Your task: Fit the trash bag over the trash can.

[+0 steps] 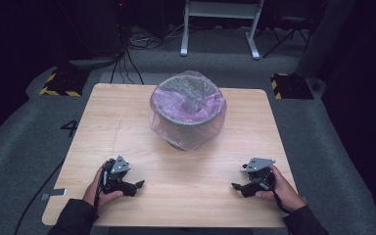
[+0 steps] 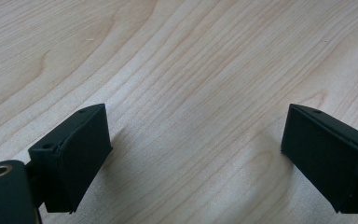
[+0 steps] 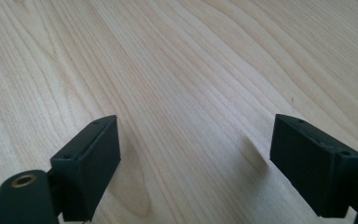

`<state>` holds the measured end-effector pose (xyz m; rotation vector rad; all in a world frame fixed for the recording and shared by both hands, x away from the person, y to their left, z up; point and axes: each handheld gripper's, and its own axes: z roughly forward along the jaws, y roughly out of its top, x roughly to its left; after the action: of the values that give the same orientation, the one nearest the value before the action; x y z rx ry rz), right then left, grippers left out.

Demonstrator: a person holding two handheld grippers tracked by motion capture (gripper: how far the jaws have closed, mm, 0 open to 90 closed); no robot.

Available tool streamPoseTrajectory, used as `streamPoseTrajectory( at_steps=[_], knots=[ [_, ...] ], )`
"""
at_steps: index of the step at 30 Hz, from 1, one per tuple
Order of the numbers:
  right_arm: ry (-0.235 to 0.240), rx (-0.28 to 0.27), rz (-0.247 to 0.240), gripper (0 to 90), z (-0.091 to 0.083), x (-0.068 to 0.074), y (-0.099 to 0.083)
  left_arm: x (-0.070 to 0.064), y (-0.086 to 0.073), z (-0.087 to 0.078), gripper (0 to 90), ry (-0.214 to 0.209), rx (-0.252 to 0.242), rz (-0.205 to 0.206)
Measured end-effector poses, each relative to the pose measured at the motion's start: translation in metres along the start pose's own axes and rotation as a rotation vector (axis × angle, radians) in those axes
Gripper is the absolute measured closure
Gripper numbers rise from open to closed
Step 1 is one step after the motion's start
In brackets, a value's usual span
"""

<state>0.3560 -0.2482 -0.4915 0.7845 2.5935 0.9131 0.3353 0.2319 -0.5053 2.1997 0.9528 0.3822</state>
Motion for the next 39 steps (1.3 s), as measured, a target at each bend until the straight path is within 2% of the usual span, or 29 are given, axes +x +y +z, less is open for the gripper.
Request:
streamPoseTrajectory(
  at_steps=[9, 10, 16, 28, 39],
  knots=[
    [0.002, -0.045, 0.086, 14.4, -0.006, -0.006, -0.018, 0.0, 0.0, 0.0, 7.8, -0.002, 0.0, -0.001],
    [-0.002, -0.063, 0.108, 14.3, -0.008, -0.008, -0.022, 0.0, 0.0, 0.0, 7.8, -0.002, 0.0, 0.0],
    [-0.034, -0.115, 0.139, 13.9, -0.011, -0.013, -0.035, 0.001, 0.001, 0.0, 7.6, 0.002, 0.0, 0.011],
    [-0.035, -0.112, 0.141, 12.2, -0.014, -0.019, -0.039, -0.001, 0.0, 0.0, 7.7, 0.006, -0.001, -0.005],
    [-0.038, -0.108, 0.146, 10.0, -0.012, -0.02, -0.037, 0.0, 0.0, 0.0, 7.6, 0.0, 0.001, 0.0]
  ],
)
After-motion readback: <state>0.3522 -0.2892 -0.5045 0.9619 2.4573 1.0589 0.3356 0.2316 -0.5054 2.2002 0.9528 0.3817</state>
